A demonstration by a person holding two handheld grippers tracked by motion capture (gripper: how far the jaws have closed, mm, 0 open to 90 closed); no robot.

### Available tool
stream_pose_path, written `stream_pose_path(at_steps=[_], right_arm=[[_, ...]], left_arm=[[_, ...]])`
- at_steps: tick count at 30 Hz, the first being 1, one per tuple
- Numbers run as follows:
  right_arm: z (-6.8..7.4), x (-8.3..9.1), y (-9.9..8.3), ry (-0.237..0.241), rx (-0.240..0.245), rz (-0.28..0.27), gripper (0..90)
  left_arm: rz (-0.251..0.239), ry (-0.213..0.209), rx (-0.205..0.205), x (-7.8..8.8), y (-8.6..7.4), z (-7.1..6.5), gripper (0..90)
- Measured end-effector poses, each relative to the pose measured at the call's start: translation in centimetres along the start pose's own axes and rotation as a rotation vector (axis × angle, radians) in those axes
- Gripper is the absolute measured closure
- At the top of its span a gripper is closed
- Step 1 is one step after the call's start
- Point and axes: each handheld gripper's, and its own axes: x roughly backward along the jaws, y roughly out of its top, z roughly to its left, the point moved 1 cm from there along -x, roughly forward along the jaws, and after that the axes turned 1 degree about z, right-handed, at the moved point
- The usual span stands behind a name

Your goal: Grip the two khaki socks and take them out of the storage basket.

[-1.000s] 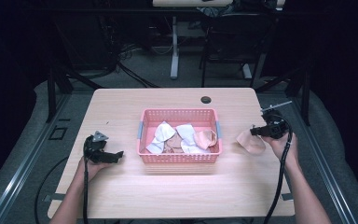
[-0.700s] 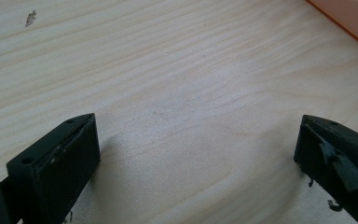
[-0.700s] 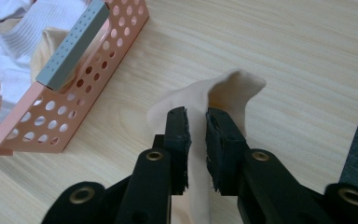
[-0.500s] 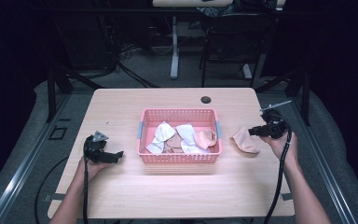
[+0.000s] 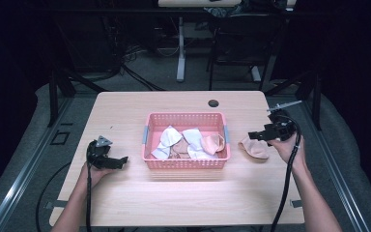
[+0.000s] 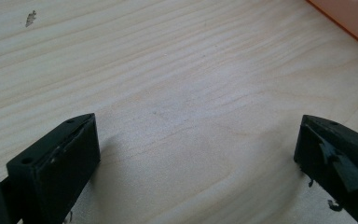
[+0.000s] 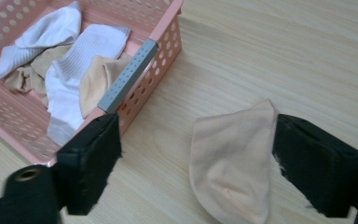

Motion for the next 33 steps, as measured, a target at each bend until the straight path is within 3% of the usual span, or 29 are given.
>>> stream_pose_path(at_steps=[5, 11, 19, 27, 33], right_arm=[[0.4, 0.2, 0.2, -0.003, -0.012, -0.052, 0.5], [1.1, 0.7, 0.7, -0.002, 0.001, -0.100, 0.0], [2.9, 0.7, 1.7, 0.021, 0.048, -0.085, 0.0], [5.7, 0.8, 3.5, 0.047, 0.119, -0.105, 0.0], [8.2, -0.8, 5.3, 0.072, 0.162, -0.066, 0.0]], left_arm=[[0.001, 0.000, 0.000, 0.0, 0.0, 0.0, 0.0], [0.000, 0.000, 0.000, 0.0, 0.0, 0.0, 0.0], [0.000, 0.000, 0.000, 0.0, 0.0, 0.0, 0.0], [0.000, 0.000, -0.001, 0.0, 0.0, 0.0, 0.0], [0.000, 0.000, -0.001, 0.0, 0.0, 0.0, 0.0]])
